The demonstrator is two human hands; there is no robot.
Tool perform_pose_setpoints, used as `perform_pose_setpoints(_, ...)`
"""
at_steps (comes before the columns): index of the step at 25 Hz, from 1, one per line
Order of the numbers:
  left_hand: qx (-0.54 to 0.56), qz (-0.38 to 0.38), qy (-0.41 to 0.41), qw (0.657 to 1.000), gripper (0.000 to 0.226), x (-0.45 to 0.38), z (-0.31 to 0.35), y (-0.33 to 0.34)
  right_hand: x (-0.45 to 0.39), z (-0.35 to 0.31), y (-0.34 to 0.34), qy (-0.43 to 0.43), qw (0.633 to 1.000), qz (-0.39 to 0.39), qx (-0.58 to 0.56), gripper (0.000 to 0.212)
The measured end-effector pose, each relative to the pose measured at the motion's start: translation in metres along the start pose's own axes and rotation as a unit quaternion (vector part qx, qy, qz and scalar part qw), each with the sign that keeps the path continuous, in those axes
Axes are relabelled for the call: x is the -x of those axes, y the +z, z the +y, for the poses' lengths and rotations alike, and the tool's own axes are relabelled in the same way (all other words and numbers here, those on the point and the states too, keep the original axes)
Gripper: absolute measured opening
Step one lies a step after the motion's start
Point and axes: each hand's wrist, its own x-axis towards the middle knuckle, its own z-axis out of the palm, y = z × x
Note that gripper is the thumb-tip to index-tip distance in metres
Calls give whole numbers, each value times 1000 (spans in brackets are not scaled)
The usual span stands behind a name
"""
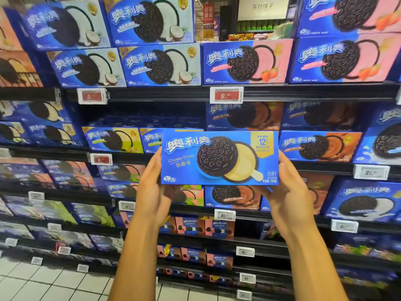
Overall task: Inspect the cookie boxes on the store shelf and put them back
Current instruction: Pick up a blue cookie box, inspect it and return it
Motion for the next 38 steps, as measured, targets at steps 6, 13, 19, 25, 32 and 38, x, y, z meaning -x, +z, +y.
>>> perform_pose_setpoints(6,-26,-36,-15,999,34,3,4,-10,-3,20,-3,19,999,36,-10,39)
perform_pose_setpoints(13,-64,-91,15,994,46,12,11,15,-19,56,-7,182,947,137,-228,41)
perform_pose_setpoints(19,-117,-80,71,987,38,28,6,35,-23,90,7,233,923,115,-284,54)
perform_pose_setpoints(25,-135,-122,79,980,40,31,14,29,-14,115,25,227,918,105,-308,53)
perform_pose_setpoints(32,-130,-116,69,982,44,17,14,-15,1,121,38,191,920,122,-320,45)
perform_pose_setpoints(38,-154,-57,41,986,29,-4,16,-59,10,97,39,151,930,150,-300,39)
